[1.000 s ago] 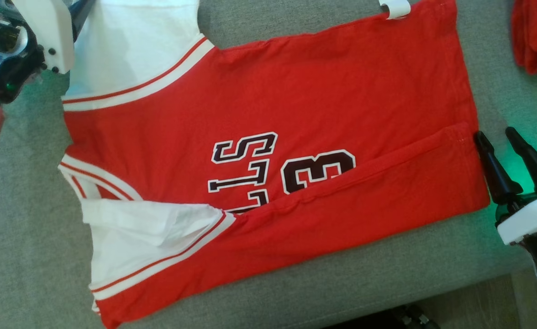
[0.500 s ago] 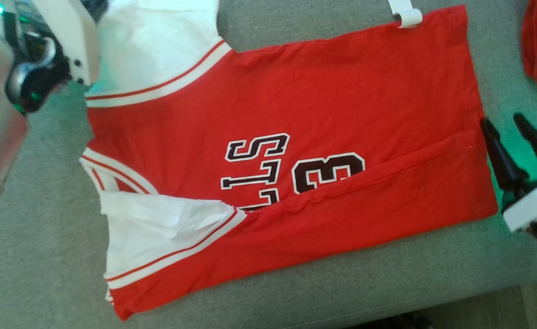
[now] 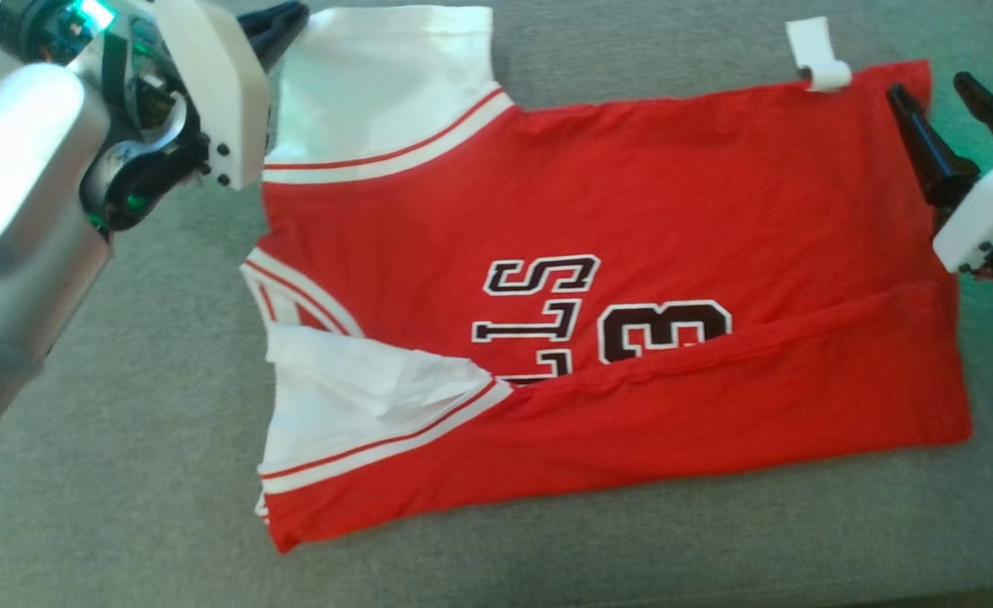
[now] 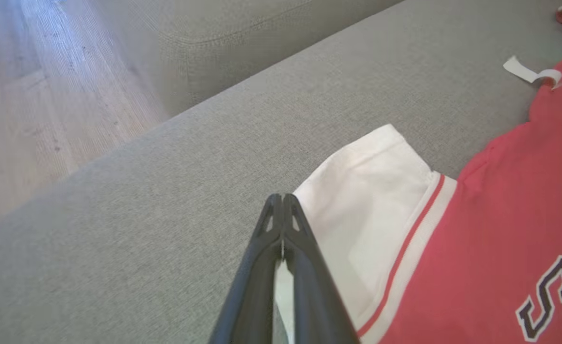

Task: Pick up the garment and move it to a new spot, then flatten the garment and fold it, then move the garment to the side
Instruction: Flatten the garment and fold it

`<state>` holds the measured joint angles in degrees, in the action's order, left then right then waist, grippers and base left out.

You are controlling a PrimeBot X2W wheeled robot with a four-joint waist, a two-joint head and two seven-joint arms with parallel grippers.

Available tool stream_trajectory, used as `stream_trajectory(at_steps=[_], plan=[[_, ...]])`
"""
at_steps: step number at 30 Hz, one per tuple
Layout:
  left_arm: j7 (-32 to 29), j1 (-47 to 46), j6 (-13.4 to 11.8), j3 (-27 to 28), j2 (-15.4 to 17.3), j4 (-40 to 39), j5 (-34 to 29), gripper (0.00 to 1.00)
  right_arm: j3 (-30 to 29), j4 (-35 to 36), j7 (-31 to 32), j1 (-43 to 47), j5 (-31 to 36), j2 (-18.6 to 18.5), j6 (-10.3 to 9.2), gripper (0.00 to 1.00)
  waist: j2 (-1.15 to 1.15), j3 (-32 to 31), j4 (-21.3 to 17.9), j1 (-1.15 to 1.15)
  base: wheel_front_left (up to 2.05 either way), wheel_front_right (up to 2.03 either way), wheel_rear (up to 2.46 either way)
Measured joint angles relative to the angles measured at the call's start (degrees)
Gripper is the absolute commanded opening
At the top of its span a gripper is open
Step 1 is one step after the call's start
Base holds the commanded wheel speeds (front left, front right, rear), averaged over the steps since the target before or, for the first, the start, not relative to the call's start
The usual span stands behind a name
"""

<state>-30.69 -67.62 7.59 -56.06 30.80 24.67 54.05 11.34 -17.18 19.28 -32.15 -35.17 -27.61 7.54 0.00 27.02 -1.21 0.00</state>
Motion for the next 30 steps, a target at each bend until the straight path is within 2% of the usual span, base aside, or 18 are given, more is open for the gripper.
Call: stream_trajectory(at_steps=[6,12,13,14,15,16,21,23,30], plan=[[1.6,-1.2,0.0,-1.8,0.1,-1.4,0.5,0.00,2.2,-7.7,0.0,-3.2,-0.1,-0.5,0.00,1.00,0.00,-0.3,2.4,0.00,0.00,0.00,0.00],[3.3,-1.4,0.0,-3.3,0.1,-1.6,0.9,0.00,5.1,-11.9,-1.9,-6.2,-0.9,-1.4,0.00,1.00,0.00,-0.1,3.6,0.00,0.00,0.00,0.00],[3.7,-1.5,0.0,-3.3,0.1,-1.6,0.9,0.00,5.4,-12.3,-2.2,-6.7,-1.2,-1.5,0.00,0.96,0.00,-0.1,3.7,0.00,0.00,0.00,0.00],[4.2,-1.5,0.0,-3.4,0.2,-1.5,0.9,0.00,6.0,-12.7,-2.4,-7.3,-1.5,-1.7,0.00,0.74,0.00,0.0,3.7,0.00,0.00,0.00,0.00],[4.8,-1.7,0.0,-3.5,0.2,-1.4,0.9,0.00,6.6,-13.0,-2.7,-7.7,-1.7,-1.9,0.00,0.34,0.00,0.0,3.8,0.00,0.00,0.00,0.00],[5.7,-1.9,0.0,-3.5,0.2,-1.3,0.8,0.00,7.3,-13.2,-3.1,-8.1,-1.8,-2.1,0.00,0.00,0.00,0.0,3.8,0.00,0.00,0.00,0.00],[12.6,-4.2,0.0,-3.7,0.2,0.4,-2.3,0.00,8.6,-15.0,-6.3,-10.1,-2.2,-2.5,0.00,0.00,0.00,0.1,3.6,0.00,0.00,0.00,0.00],[17.6,-5.3,-0.6,-3.0,0.0,3.2,-4.0,0.00,9.1,-15.7,-7.9,-11.8,-3.2,-3.2,0.00,0.00,0.00,0.1,3.4,0.00,0.00,0.00,0.00],[23.1,-7.2,-0.6,-2.1,-1.3,8.3,-5.6,0.00,10.3,-16.8,-10.7,-15.8,-4.8,-3.8,0.00,0.00,0.00,-0.2,2.9,0.01,0.00,0.00,0.00]])
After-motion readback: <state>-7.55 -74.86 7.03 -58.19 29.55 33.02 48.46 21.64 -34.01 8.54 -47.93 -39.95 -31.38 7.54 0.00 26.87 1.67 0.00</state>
